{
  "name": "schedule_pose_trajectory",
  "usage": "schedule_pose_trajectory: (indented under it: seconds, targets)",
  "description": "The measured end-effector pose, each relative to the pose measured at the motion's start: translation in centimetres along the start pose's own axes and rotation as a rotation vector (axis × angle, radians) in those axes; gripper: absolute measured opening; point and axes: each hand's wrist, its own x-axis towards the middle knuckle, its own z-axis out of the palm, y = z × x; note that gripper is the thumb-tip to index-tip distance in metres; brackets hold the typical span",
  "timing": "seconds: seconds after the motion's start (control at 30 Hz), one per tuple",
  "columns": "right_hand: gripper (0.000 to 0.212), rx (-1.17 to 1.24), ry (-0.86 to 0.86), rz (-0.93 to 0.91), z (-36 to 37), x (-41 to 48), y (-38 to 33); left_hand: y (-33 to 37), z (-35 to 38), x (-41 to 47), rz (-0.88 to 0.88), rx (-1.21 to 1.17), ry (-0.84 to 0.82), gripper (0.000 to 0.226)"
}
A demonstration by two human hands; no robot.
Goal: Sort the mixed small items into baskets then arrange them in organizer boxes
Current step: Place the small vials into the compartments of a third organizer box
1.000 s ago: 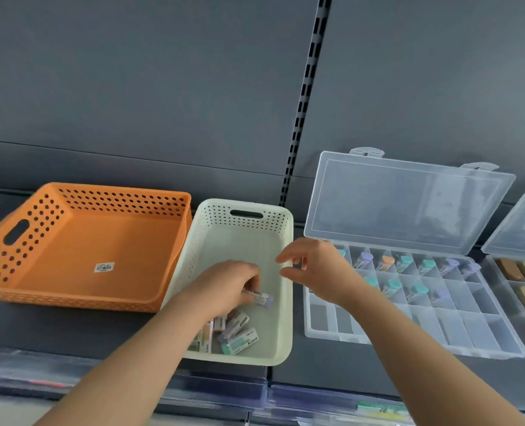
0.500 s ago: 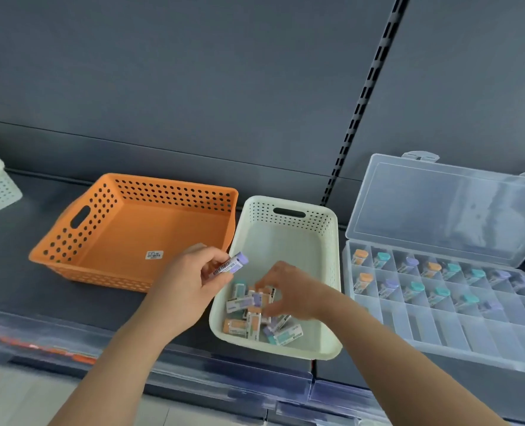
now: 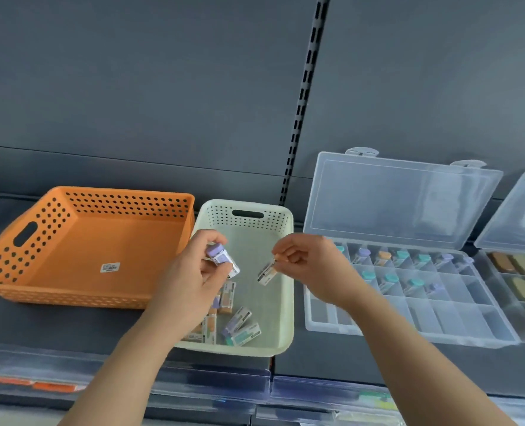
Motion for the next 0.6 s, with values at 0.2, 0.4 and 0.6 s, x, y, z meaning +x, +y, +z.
schedule_pose_trajectory:
  seconds: [0.2, 0.4, 0.6]
  targets:
    - [0.012, 0.075, 0.278, 0.095, -9.5, -4.8, 4.1, 6.8, 7.5, 1.5, 0.183, -0.075, -0.049, 0.014]
    - [0.011, -0.031, 0.471, 0.200, -18.7, -9.6, 10.7, 14.5, 17.8, 2.8, 0.280, -0.187, -0.168, 0.014]
    - [0.015, -0.192, 0.516, 0.281, -23.4, -12.5, 16.6, 17.4, 27.9, 4.1, 0.285, -0.099, -0.235, 0.020]
